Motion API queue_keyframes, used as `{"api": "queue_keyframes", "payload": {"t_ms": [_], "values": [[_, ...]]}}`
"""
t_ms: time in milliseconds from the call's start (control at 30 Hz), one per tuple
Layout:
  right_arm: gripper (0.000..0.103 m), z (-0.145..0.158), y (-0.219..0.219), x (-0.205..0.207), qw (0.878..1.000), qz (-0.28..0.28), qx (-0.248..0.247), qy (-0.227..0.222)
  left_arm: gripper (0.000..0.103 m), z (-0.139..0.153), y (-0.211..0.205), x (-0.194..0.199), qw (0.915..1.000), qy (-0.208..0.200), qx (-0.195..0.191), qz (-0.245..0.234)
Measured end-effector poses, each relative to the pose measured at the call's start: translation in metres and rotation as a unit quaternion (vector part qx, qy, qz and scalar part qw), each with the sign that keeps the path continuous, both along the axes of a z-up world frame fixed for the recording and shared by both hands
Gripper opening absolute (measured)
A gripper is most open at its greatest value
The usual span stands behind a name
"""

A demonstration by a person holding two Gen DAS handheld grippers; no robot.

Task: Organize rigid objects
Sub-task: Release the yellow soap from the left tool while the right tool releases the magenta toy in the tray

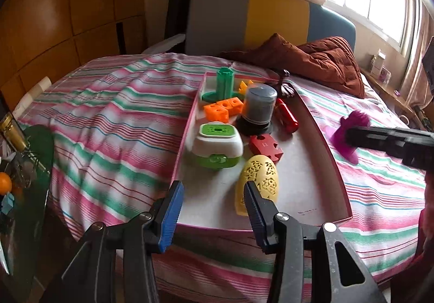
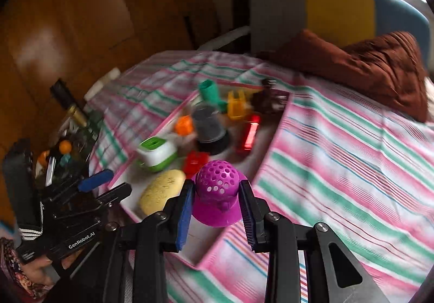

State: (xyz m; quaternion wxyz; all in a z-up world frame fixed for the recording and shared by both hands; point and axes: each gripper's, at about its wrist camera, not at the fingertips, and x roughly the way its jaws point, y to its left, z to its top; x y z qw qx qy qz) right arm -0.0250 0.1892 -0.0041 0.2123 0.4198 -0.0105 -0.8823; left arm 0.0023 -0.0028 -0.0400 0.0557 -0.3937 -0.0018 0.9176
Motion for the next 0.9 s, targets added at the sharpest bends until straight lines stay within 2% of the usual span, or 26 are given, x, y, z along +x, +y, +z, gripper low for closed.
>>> {"api": "queue_keyframes", "payload": {"t_ms": [233, 667, 733, 800, 900], "values": [[0.034, -0.021, -0.034, -0.006, 0.997, 0.018, 0.075, -0.008, 0.047, 0.005, -0.011, 0.001, 0.9999, 0.002, 0.002, 0.015], [0.034, -0.044, -0.041, -0.021, 0.993, 0.006, 0.113, -0.035, 0.047, 0.008, -0.008, 0.002, 0.9998, -0.007, 0.008, 0.015], [0.036, -0.045, -0.042, -0.019, 0.993, 0.008, 0.118, -0.031, 0.047, 0.008, -0.009, 0.002, 0.9998, -0.009, 0.009, 0.016], [0.046, -0.045, -0.043, -0.016, 0.992, 0.008, 0.121, -0.029, 0.047, 0.009, -0.009, 0.002, 0.9998, -0.012, 0.012, 0.015], [0.048, -0.044, -0.043, -0.013, 0.992, 0.005, 0.123, -0.022, 0.047, 0.007, -0.009, 0.001, 0.9997, -0.017, 0.013, 0.013]]}}
